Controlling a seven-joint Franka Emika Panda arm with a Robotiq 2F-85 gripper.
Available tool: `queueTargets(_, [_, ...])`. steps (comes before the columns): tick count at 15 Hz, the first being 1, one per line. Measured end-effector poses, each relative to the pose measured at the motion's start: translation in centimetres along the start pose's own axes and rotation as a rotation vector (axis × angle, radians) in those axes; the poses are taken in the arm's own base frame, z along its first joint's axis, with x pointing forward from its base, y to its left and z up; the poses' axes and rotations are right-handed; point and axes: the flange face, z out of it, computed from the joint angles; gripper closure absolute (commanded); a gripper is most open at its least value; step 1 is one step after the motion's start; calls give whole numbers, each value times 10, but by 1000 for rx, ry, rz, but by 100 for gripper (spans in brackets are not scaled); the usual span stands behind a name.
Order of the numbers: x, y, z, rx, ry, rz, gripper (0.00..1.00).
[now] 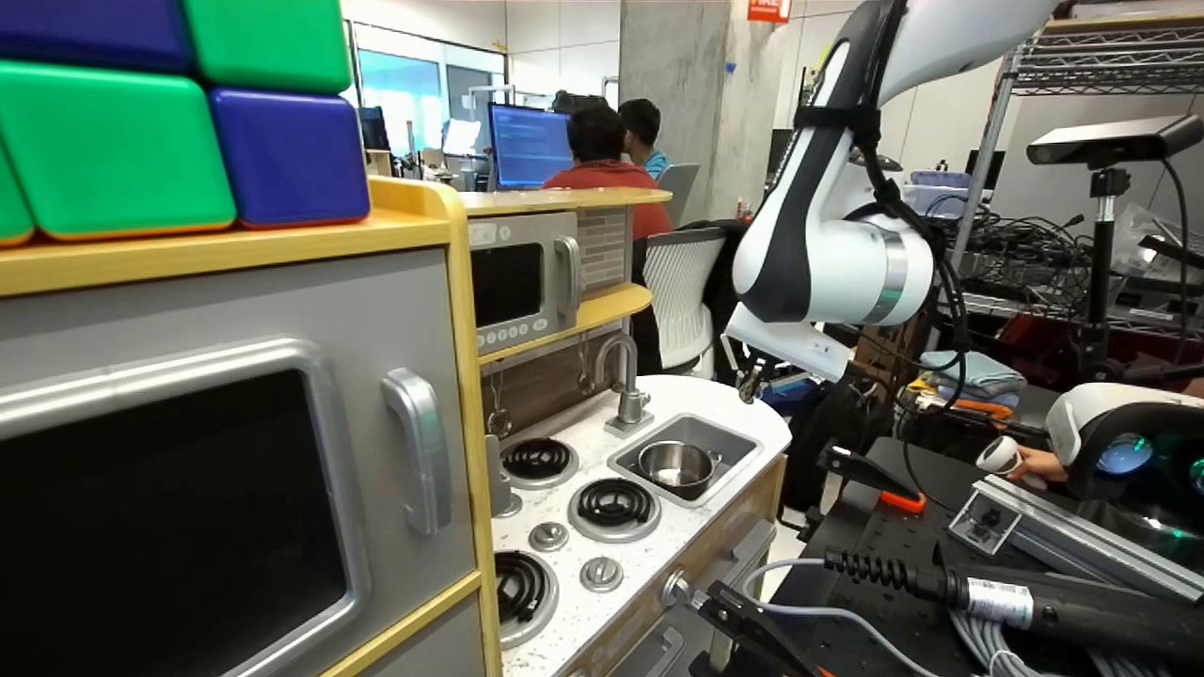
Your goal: Pick up the object from the stove and put in the pot that is in the sink
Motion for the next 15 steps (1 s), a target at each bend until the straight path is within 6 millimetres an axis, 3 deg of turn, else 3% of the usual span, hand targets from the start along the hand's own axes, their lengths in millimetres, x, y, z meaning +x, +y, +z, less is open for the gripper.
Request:
queueTargets(2, [24, 3, 8, -26, -6, 55, 97])
queueTargets(5, [47, -13, 27, -47, -18, 122, 97])
queueTargets(8, [52, -37, 53, -62, -17, 164, 97])
queueTargets(11, [45, -61, 77, -62, -16, 172, 97])
queueTargets(12, [41, -69, 83, -53, -16, 170, 63])
queueTargets(13, [37, -78, 87, -42, -18, 167, 62])
queueTargets(15, [27, -96, 89, -14, -29, 160, 49])
